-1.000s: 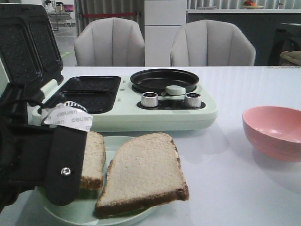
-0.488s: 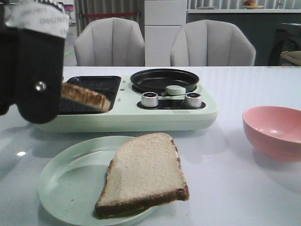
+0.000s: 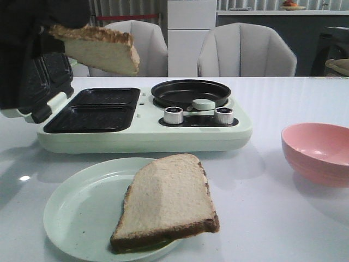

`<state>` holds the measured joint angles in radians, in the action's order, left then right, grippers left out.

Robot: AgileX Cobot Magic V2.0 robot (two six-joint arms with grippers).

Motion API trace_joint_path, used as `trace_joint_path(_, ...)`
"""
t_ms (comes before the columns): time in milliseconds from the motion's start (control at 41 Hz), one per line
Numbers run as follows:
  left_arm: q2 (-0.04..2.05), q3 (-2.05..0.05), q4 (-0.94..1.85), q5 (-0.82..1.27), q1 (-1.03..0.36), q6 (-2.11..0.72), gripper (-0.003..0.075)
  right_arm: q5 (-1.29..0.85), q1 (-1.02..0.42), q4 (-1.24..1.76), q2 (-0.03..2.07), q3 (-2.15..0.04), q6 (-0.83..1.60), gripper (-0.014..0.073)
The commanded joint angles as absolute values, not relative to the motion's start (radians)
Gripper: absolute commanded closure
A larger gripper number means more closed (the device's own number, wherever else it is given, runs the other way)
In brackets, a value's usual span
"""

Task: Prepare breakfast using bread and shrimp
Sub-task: 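Lift the bread with the left gripper and lay it on the farther waffle plate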

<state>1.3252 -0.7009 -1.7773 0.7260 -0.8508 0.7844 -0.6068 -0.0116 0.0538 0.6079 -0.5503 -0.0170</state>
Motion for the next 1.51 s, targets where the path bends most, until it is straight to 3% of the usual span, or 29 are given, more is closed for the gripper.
trace_joint_path(0,1.339,-0.814,-1.861,0.667,-0.768,0.804,0.0622,-0.536,-0.012,0.052,0.616,-0.585,-0.012,0.0064)
trace_joint_path(683,1.880,-1.389,-1.861,0.428,-0.435,0.793,0.0622,-0.536,-0.012,0.052,0.616,-0.585,-0.012,0.0064)
trace_joint_path(1122,2.006,-1.421,-1.861,0.378,-0.370,0.793,0.0617,-0.534,-0.012,0.052,0.616,-0.585,-0.012,0.0064)
trace_joint_path(1244,2.006,-1.402,-1.861,0.325,-0.368,0.793,0.0547,-0.534,-0.012,0.052,0.616,-0.585,-0.012,0.0064)
trace_joint_path(1415,2.006,-1.389,-1.861,0.366,-0.368,0.793,0.0330,-0.534,-0.012,0.052,0.616,-0.585,-0.012,0.0064)
trace_joint_path(1488,1.990,-1.380,-1.861,0.378,-0.368,0.797,0.0278,-0.534,-0.012,0.052,0.616,-0.585,-0.012,0.0064)
